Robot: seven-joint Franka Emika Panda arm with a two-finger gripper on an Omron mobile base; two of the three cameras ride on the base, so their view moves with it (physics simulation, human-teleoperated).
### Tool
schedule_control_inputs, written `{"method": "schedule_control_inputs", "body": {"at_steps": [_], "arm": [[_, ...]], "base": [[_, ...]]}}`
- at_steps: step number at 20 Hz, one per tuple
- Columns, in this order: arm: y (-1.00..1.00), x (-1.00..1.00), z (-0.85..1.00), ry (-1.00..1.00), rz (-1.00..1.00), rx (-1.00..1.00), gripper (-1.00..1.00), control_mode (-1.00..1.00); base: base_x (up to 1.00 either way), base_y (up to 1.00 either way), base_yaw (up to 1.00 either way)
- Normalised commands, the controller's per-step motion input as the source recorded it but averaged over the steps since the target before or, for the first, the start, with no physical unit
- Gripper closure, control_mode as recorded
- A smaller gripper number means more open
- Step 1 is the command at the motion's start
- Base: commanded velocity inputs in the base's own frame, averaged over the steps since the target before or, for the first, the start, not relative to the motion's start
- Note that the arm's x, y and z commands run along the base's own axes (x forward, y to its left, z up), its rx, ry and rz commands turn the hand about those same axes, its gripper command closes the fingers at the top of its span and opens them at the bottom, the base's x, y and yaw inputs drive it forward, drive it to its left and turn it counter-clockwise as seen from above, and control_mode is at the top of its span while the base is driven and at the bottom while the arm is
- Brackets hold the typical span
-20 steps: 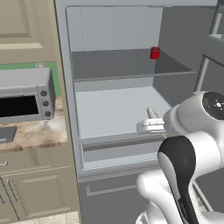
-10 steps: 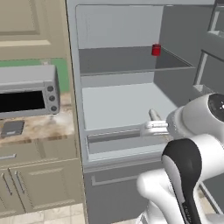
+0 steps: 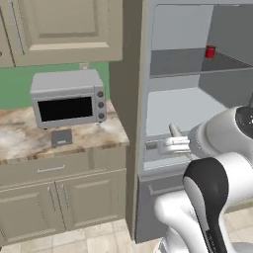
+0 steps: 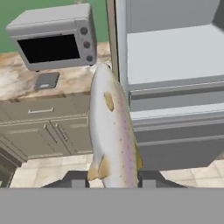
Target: Take the fish from the fridge and place it on the digital scale on the counter by the fridge. Wait a few seconds for a reading, then move it to the plate on the dining counter.
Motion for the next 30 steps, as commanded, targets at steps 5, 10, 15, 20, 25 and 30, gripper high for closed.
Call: {"method": "schedule_control_inputs", "body": {"at_steps": [5, 10, 15, 20, 25, 30], "arm": [[0.0, 0.0, 0.0, 0.0, 0.0, 0.0, 1.0, 1.0], [0.0, 0.0, 0.0, 0.0, 0.0, 0.0, 1.0, 1.0], [0.0, 0.0, 0.0, 0.0, 0.0, 0.0, 1.0, 1.0], [0.0, 0.0, 0.0, 0.0, 0.0, 0.0, 1.0, 1.0], [0.0, 0.0, 0.0, 0.0, 0.0, 0.0, 1.0, 1.0], [0.0, 0.0, 0.0, 0.0, 0.0, 0.0, 1.0, 1.0]], "base": [[0.09, 1.0, -0.15], [0.36, 0.78, -0.05], [0.81, 0.37, 0.0], [0.69, 0.01, -0.01], [0.34, 0.15, -0.04], [0.27, 0.24, -0.05]]}}
